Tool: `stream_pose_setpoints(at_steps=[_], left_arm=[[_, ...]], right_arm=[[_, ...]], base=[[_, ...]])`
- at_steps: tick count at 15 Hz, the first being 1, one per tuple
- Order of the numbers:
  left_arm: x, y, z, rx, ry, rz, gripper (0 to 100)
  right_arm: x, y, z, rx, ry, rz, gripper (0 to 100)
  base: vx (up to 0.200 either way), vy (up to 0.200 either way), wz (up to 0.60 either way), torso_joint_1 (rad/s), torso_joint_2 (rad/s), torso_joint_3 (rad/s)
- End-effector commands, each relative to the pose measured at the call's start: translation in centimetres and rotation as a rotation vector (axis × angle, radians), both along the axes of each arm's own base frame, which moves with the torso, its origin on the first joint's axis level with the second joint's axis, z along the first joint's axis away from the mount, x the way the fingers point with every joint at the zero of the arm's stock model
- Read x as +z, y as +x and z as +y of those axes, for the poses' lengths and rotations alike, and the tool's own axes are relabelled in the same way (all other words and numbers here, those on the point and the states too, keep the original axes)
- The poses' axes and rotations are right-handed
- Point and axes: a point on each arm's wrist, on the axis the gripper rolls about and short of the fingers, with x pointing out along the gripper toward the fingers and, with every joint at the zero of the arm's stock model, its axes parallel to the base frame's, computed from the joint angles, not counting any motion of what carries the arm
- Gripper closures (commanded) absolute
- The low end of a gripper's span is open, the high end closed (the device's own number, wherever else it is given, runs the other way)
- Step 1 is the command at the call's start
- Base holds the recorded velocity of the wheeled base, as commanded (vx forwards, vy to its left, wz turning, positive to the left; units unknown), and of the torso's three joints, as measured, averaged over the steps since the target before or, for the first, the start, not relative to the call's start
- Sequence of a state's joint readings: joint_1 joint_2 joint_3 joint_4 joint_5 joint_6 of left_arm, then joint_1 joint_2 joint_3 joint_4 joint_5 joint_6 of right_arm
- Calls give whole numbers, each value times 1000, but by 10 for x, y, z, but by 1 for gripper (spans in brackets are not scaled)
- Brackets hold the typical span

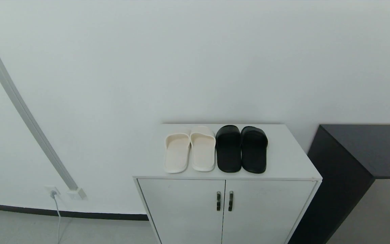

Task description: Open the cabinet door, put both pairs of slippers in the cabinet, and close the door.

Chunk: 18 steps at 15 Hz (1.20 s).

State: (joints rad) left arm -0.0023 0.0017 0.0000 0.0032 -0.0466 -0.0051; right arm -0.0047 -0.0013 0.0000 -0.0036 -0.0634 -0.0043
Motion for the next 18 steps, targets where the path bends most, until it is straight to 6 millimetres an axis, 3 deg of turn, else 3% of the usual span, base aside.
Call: stream_pose_setpoints(at_steps=[1,6,7,8,11,13,18], left_arm=[[0,0,0,0,1,0,100],[0,0,0,1,-6,0,100],[0,0,0,1,-4,0,100],[0,0,0,3,-6,0,100],[0,0,0,3,1,0,100],[0,0,0,1,5,-1,100],[0,0,0,0,7,-1,100]], right_arm=[[0,0,0,10,-10,2,0],[0,0,0,8,19,-2,0],[9,-2,0,4,24,-34,0],[35,-1,0,25,94,-20,0],[54,22,2,167,121,102,0],[82,56,7,234,103,192,0],[100,134,38,355,81,314,0]], base=[[0,0,0,0,0,0],[0,0,0,0,0,0],[0,0,0,0,0,0],[0,0,0,0,0,0],[0,0,0,0,0,0],[0,0,0,0,0,0],[0,0,0,0,0,0]])
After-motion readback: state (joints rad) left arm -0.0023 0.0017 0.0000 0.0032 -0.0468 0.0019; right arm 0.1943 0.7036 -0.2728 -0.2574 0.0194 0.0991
